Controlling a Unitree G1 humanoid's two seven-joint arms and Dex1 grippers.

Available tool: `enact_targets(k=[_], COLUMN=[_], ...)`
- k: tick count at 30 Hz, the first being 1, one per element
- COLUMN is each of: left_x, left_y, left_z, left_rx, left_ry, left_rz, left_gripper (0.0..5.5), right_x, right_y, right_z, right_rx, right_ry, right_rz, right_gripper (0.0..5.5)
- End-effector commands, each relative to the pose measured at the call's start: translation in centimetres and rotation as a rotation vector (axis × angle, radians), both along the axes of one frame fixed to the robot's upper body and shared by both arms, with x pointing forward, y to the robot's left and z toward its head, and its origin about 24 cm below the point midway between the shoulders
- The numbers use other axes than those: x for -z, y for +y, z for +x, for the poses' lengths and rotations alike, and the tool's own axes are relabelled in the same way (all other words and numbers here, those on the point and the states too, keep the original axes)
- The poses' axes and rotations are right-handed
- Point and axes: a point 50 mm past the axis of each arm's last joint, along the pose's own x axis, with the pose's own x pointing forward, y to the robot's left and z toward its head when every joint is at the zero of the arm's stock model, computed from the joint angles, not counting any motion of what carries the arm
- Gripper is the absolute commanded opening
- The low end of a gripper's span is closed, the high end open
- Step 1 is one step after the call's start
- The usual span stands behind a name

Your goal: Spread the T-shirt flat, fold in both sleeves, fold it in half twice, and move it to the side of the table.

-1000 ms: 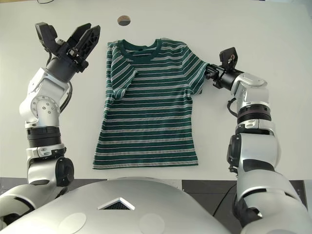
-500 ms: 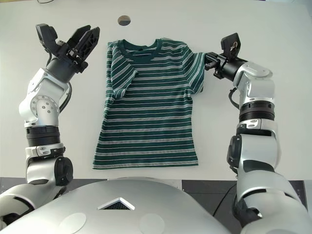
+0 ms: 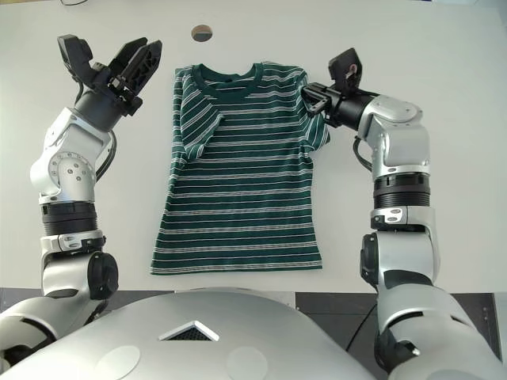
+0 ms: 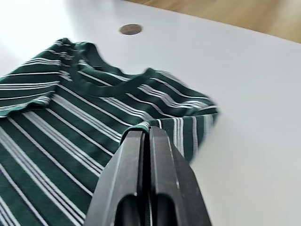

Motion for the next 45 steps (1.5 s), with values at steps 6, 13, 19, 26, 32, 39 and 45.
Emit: enact_targets(k=[6,13,19,26,32,39,45], left_x=[-0.2,-0.1,0.0,0.2,0.2,1.0,0.5], left_y=[0.2,0.1,0.1,0.1,0.1,1.4,3.0], left_z=[0.3,0.3,0.2,0.0,-0.2,-1.0,-1.3], left_rx=[0.004,0.005,0.004,0.002,0.003,-0.002,-0.039], left_ry=[0.007,0.014,0.019,0.026,0.031,0.051,0.046], left_rz=[-0.006,-0.014,-0.020,-0.025,-0.024,0.050,0.109], left_gripper=[2.52,2.52,2.52,2.52,2.52,2.52,2.52], right_x=[1.0,1.7,2.1,2.8,2.9,2.0,0.8], right_y=[3.0,4.5,5.4,5.9,5.5,2.2,0.8], right_z=[0.6,1.2,1.7,1.6,1.1,-0.8,-2.0], right_rx=[-0.038,-0.040,-0.014,-0.014,-0.064,-0.071,-0.080], right_ry=[0.022,0.043,0.069,0.088,0.077,0.057,0.050], right_rz=[0.014,0.038,0.087,0.096,0.058,-0.009,-0.038], right_gripper=[0.14,0.14,0.14,0.63,1.36,1.36,1.36])
